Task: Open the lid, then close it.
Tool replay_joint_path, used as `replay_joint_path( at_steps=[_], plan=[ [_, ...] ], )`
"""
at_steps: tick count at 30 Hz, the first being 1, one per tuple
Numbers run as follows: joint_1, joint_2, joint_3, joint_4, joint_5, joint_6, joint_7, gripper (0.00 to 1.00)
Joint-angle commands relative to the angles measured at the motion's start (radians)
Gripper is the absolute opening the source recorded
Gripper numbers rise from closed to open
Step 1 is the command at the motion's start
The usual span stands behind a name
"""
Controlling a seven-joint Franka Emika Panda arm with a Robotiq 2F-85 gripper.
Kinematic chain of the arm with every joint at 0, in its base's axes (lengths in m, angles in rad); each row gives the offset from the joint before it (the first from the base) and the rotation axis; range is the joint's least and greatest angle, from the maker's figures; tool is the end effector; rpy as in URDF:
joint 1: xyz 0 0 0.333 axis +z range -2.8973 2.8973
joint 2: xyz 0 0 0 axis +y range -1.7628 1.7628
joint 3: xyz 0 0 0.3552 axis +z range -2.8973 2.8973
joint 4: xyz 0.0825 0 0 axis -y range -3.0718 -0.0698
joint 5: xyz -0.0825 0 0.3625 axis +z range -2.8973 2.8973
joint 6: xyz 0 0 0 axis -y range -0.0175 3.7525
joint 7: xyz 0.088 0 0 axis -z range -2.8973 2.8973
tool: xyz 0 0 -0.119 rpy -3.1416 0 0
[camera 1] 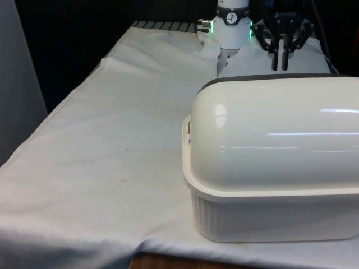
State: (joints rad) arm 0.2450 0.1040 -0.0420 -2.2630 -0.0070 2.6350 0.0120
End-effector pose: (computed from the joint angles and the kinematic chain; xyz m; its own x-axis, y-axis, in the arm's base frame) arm 0.5365 0.1109 0.3849 0.9454 0.1900 0.2649 0.1954 -0.9807 0.0061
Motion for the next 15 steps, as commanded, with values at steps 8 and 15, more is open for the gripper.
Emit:
replay_joint_path(
  at_steps=[8, 15],
  plan=[
    [0.0, 0.0, 0.0, 0.0, 0.0, -0.001, 0.0, 0.59],
    [0.0, -0.001, 0.0, 0.0, 0.0, 0.0, 0.0, 0.96]
  ],
)
